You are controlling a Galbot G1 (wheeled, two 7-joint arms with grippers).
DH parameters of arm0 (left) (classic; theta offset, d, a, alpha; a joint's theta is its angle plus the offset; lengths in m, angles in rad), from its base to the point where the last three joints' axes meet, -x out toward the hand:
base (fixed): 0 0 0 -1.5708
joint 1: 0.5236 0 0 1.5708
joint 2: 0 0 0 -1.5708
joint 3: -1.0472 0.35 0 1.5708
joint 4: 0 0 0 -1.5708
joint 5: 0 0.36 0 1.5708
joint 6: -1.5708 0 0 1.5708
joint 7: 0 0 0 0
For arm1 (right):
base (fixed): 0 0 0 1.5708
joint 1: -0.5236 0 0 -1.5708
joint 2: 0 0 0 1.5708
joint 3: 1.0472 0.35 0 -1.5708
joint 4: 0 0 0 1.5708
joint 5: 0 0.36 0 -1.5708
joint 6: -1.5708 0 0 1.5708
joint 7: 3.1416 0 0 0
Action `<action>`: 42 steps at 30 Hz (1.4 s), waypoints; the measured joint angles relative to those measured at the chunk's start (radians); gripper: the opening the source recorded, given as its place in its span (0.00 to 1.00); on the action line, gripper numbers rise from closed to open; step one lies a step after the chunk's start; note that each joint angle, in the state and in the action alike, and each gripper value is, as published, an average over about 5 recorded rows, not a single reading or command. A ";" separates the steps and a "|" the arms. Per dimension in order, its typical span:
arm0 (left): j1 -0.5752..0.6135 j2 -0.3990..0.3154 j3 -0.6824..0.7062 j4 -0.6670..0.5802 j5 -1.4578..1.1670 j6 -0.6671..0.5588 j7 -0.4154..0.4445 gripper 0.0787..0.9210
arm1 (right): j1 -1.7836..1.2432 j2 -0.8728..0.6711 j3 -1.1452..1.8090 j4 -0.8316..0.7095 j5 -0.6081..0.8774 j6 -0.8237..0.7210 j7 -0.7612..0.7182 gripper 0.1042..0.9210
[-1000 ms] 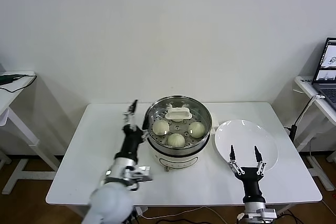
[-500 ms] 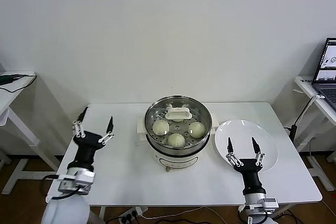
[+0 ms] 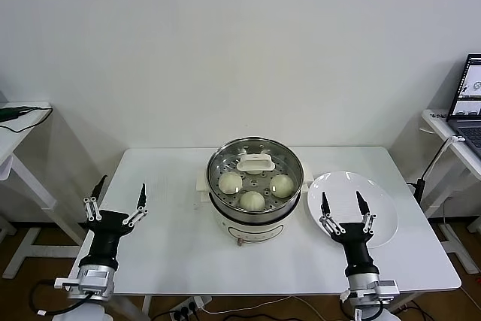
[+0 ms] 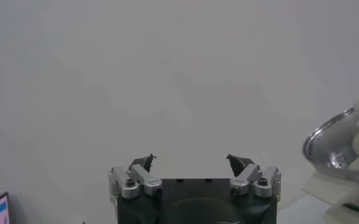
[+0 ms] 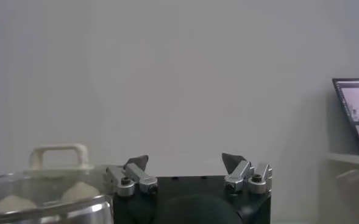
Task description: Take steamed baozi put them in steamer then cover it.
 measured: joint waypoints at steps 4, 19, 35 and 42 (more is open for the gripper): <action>0.017 -0.001 -0.008 0.006 -0.015 -0.016 -0.003 0.88 | 0.000 0.000 -0.001 0.004 0.000 -0.007 0.001 0.88; 0.049 -0.005 -0.013 0.023 -0.031 -0.051 -0.007 0.88 | 0.005 0.001 -0.005 0.021 -0.009 -0.032 0.007 0.88; 0.055 -0.002 -0.023 0.037 -0.038 -0.059 -0.004 0.88 | 0.009 0.001 -0.006 0.023 -0.017 -0.048 0.007 0.88; 0.057 -0.003 -0.023 0.038 -0.039 -0.061 -0.004 0.88 | 0.010 0.000 -0.006 0.029 -0.023 -0.054 0.008 0.88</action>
